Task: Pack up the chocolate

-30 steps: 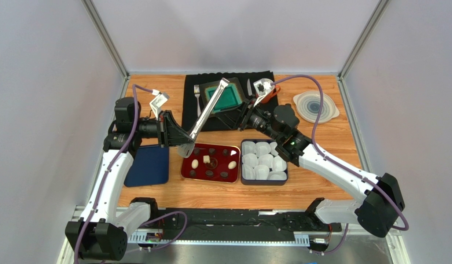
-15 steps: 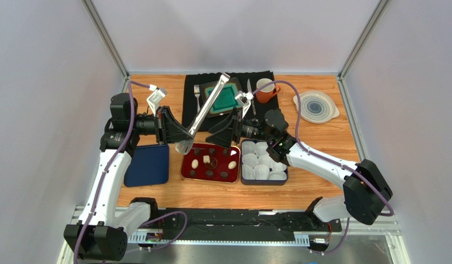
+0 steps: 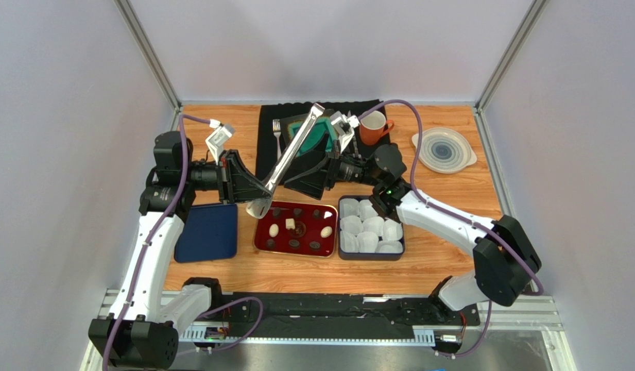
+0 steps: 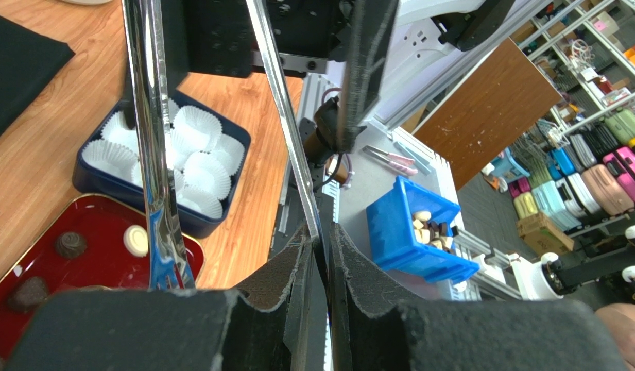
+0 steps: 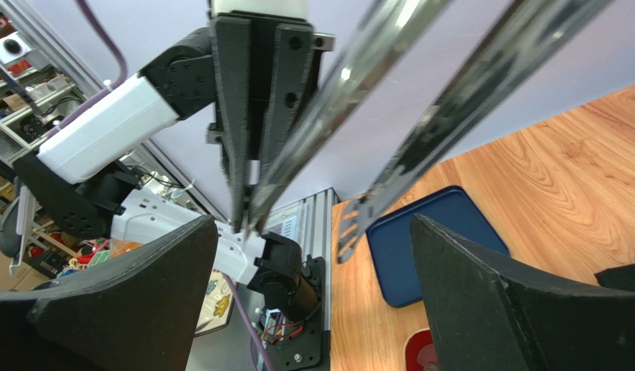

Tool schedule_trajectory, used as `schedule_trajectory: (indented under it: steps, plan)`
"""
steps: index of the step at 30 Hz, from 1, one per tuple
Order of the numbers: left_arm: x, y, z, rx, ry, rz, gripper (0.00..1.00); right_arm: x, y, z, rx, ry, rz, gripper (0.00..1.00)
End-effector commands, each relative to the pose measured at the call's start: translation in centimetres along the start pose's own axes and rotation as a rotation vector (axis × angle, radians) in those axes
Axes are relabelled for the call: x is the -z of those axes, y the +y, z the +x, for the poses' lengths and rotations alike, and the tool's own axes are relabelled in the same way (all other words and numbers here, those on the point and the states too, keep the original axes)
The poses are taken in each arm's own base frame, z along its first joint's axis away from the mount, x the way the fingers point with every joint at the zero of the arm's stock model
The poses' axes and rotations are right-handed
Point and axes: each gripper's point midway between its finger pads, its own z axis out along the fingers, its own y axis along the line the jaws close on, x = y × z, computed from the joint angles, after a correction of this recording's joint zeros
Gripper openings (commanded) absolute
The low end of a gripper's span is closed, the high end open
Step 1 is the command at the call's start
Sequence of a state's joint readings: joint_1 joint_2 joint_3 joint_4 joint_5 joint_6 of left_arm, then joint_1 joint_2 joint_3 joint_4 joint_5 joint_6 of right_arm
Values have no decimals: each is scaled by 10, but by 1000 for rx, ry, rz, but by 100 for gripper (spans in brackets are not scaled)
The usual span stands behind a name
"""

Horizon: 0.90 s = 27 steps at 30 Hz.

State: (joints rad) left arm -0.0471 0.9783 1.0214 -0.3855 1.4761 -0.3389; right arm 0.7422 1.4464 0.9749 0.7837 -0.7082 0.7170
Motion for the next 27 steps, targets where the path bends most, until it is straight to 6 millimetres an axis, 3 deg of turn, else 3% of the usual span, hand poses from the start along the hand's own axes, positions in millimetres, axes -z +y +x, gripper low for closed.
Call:
schedule_trajectory:
  steps: [1,7,14,22,27]
  plan:
    - [11,-64,7,-71,92,284,21,-12,-5,-22,50,-33,-18,99]
    - [10,-64,8,-65,93,287,21,-16,-13,-27,51,-45,12,100]
    - [10,-62,9,-60,92,286,21,-20,9,-42,94,-57,-84,100]
    - [10,-62,10,-62,91,286,21,-23,16,-47,74,-54,-114,99]
    - [10,-62,11,-62,91,286,21,-23,13,-42,49,-42,-108,79]
